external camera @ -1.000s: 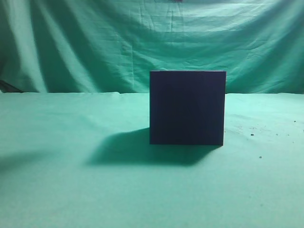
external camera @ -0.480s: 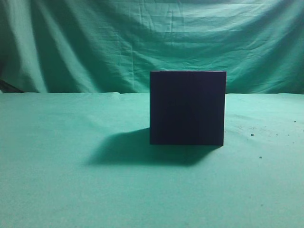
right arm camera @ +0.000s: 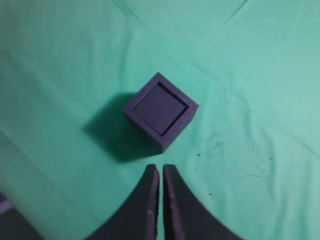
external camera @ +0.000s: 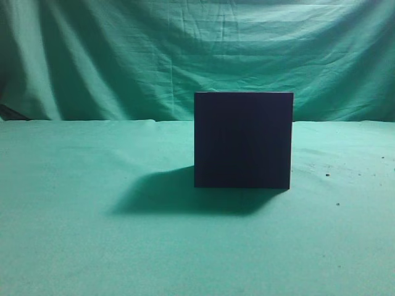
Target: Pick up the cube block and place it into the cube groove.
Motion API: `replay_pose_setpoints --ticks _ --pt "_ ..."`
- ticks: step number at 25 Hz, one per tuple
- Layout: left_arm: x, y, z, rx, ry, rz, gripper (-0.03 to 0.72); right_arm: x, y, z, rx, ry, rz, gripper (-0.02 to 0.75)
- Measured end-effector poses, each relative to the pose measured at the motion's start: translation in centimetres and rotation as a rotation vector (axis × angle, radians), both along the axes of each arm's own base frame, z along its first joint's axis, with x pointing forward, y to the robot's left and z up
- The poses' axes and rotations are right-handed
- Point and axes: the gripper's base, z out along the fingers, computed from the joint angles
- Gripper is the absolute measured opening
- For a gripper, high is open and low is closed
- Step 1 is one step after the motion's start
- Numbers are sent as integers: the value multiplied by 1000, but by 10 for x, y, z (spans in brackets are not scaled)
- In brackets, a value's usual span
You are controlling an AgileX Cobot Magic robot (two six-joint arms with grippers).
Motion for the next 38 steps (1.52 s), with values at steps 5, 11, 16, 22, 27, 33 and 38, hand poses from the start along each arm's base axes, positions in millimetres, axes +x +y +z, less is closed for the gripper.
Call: replay_pose_setpoints --ticks 5,11,16,22,27,33,38 --pt "0 0 0 0 0 0 0 -30 -15 -16 173 -37 -8 0" --pt "0 0 0 0 0 0 0 -55 -30 -33 315 -89 -16 0" --pt "0 0 0 0 0 0 0 -61 -35 -36 287 -114 22 0" --pt "0 0 0 0 0 0 0 -55 -44 -37 211 -181 -45 0" --pt "0 0 0 0 0 0 0 -60 -62 -43 261 -329 -137 0" --pt "0 0 0 0 0 0 0 -74 -89 -74 354 -547 -314 0" --pt "0 0 0 0 0 0 0 -85 -105 -119 363 -660 -468 0"
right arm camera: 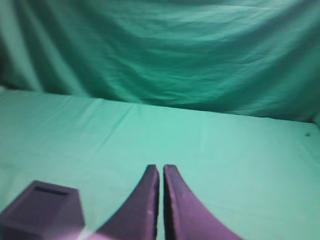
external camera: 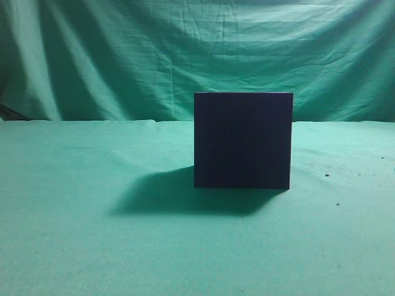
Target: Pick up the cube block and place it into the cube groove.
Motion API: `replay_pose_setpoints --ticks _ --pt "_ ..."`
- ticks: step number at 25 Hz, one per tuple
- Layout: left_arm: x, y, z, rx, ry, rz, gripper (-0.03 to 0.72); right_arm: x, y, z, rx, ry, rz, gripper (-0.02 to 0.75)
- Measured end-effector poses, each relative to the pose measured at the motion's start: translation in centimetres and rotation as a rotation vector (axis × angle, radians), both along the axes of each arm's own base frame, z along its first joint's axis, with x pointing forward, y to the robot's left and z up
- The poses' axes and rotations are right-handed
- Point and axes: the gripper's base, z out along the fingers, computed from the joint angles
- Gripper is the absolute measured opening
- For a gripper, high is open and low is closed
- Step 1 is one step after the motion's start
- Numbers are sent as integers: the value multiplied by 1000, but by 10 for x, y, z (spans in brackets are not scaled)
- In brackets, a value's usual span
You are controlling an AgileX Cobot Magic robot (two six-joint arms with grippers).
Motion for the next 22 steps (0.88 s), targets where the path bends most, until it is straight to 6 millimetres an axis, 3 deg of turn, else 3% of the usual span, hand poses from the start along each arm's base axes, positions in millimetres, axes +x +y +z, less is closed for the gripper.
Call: replay_pose_setpoints --ticks 7,16,22 --pt "0 0 0 0 0 0 0 -7 -8 -57 69 -11 -149 0" --pt "0 0 0 0 0 0 0 -4 -10 -112 80 96 -200 0" --pt "0 0 0 0 0 0 0 -5 -9 -120 87 149 -197 0"
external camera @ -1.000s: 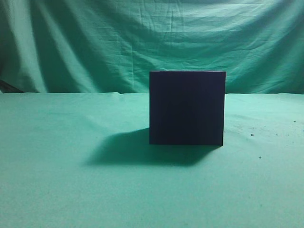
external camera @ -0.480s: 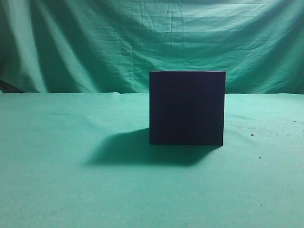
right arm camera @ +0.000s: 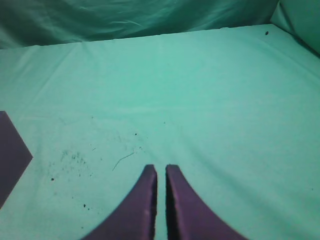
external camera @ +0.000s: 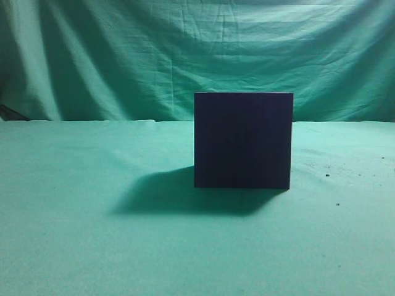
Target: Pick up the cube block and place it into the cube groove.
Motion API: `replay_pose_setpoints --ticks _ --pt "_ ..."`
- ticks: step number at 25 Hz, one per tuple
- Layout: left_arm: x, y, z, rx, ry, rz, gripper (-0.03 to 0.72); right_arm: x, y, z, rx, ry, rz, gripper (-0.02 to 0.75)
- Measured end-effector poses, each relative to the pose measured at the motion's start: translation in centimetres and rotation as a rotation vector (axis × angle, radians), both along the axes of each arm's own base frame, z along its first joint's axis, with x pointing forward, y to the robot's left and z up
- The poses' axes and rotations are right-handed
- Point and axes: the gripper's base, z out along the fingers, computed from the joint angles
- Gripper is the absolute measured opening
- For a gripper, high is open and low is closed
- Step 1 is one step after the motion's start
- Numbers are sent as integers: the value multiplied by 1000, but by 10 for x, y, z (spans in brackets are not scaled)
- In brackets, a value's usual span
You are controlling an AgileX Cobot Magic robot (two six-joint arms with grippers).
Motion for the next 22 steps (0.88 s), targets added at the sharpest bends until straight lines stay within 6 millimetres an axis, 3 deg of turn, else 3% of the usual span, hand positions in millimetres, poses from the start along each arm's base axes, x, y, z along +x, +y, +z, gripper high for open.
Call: replay_pose_setpoints --ticks 22 --pt "0 0 0 0 0 0 0 -1 0 -3 8 32 2 0"
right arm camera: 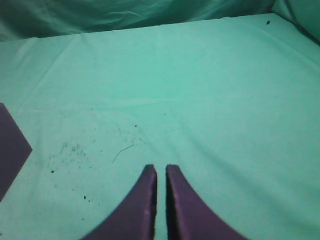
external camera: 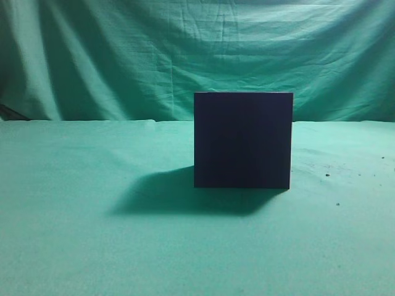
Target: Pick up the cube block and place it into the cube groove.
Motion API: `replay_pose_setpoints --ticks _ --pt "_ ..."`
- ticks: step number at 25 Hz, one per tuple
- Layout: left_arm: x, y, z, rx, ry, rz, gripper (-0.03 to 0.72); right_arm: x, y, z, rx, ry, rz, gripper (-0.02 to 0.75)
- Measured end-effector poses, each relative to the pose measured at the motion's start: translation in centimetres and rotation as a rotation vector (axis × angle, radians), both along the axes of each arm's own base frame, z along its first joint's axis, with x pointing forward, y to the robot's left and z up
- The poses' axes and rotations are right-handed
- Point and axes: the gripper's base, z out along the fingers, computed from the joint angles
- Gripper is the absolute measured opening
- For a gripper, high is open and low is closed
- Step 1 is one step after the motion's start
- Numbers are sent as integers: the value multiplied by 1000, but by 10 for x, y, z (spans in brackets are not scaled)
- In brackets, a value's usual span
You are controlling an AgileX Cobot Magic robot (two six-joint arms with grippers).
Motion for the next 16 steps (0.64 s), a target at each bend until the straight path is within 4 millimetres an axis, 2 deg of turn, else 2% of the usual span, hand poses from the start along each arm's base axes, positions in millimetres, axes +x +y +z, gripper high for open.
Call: replay_pose_setpoints --ticks 16 --pt "0 0 0 0 0 0 0 0 0 0 0 0 0 0"
